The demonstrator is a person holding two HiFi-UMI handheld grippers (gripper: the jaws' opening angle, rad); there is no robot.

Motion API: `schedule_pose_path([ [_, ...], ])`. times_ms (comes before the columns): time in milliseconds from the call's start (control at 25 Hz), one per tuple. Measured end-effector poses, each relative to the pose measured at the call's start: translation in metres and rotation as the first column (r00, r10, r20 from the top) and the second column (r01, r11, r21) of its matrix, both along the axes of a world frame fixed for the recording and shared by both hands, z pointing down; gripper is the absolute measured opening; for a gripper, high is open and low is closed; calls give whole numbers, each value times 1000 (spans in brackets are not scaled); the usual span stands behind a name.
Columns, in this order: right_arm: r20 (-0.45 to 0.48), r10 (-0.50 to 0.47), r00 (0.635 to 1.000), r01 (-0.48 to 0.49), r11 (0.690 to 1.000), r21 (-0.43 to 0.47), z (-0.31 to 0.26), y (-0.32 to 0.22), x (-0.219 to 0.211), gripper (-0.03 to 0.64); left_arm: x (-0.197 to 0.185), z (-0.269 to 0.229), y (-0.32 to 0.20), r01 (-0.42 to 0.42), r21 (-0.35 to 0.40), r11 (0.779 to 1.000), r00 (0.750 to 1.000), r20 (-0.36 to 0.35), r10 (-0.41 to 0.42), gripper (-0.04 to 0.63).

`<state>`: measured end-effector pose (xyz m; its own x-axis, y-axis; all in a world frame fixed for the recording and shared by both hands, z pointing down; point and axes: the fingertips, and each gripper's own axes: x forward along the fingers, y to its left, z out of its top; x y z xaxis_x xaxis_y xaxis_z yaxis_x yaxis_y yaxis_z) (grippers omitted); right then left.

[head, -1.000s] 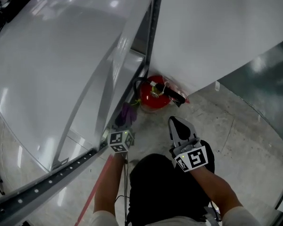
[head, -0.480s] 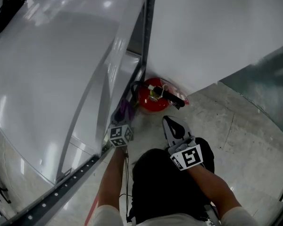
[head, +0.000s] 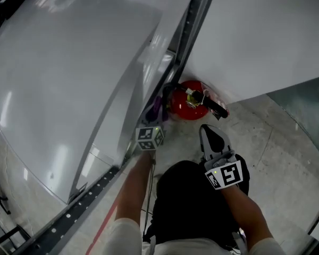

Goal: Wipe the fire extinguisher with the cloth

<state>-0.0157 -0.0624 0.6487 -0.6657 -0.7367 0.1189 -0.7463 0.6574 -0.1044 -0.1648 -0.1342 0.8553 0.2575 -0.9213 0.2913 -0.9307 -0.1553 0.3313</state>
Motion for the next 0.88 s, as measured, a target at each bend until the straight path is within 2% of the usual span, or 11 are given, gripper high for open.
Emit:
schedule_pose_path([
  [280, 14, -35, 999, 35, 999, 4, -4, 8, -7, 12, 4, -6, -9, 8, 26, 1000, 997, -76, -6, 63],
  [480, 22, -16, 1000, 16, 1000, 6, -8, 8, 2, 12, 6, -13, -11, -3, 35, 999, 993, -118, 7, 60],
  [680, 42, -21, 999, 21, 1000, 10, -11, 7, 1, 12, 7, -47, -18, 4, 111, 994, 991, -132, 11, 60],
  [880, 36, -47, 998, 46, 999, 23, -12, 12, -4, 12, 4, -92, -24, -19, 201, 979, 994, -103, 41, 60],
])
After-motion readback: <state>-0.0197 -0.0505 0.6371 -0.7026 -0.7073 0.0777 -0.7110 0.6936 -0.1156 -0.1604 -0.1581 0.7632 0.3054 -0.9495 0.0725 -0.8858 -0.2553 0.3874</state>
